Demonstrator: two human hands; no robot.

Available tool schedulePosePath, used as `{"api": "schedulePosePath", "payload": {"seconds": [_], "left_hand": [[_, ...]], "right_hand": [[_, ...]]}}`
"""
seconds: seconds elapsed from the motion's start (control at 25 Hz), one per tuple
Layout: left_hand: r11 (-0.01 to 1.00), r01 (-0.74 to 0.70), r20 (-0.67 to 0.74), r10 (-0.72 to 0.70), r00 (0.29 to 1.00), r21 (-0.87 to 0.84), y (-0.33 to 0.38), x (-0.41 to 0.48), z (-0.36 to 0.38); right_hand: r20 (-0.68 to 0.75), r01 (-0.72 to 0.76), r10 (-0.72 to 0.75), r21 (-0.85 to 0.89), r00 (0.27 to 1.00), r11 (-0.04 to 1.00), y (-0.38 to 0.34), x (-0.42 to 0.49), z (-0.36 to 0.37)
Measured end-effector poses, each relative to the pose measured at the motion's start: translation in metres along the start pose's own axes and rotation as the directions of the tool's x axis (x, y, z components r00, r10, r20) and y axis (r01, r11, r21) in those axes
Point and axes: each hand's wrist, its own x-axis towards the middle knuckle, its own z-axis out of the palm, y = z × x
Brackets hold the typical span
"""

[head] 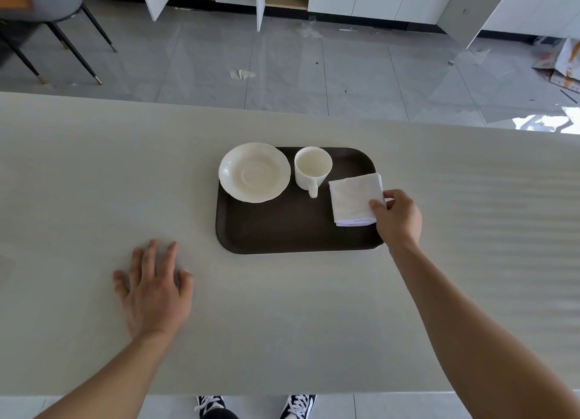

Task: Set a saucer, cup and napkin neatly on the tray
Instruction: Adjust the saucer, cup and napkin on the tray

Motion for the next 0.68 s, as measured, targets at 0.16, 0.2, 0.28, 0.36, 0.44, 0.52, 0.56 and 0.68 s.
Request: {"api": "schedulePosePath", "payload": {"seconds": [0.16,0.2,0.28,0.36,0.44,0.52,0.56,0.68], "left_hand": [[1.0,-0.007,-0.007,0.007,1.0,0.005,0.0,0.0,0.001],[1.0,-0.006,-0.005,0.006,1.0,0.005,-0.001,0.0,0.001],[1.0,-0.003,0.0,0.003,1.0,0.007,-0.001,0.0,0.001],[1.0,-0.001,0.004,0.001,1.0,0.008,-0.001,-0.001,0.001],[1.0,-0.003,0.005,0.003,1.0,0.005,-0.001,0.0,0.001],[1.0,-0.009,0.002,0.009,1.0,0.007,-0.001,0.0,0.001],[1.0,-0.011,0.0,0.011,1.0,0.005,-0.001,0.0,0.002],[1.0,-0.008,-0.002,0.008,1.0,0.005,0.0,0.0,0.001]], "right_hand": [[0.05,0.011,-0.011,-0.013,0.999,1.0,-0.012,0.011,0.013],[0.062,0.018,-0.016,-0.036,0.998,0.999,-0.012,0.013,0.015],[0.076,0.052,-0.043,-0.122,0.996,0.991,-0.012,0.015,0.015],[0.093,0.099,-0.081,-0.215,0.992,0.971,-0.01,0.015,0.013],[0.097,0.139,-0.114,-0.3,0.989,0.944,-0.007,0.012,0.009],[0.07,0.191,-0.178,-0.374,0.982,0.908,-0.004,0.006,0.004],[0.067,0.25,-0.243,-0.388,0.968,0.887,-0.003,0.002,0.002],[0.237,0.567,-0.515,-0.369,0.824,0.737,0.0,-0.008,0.002]]}}
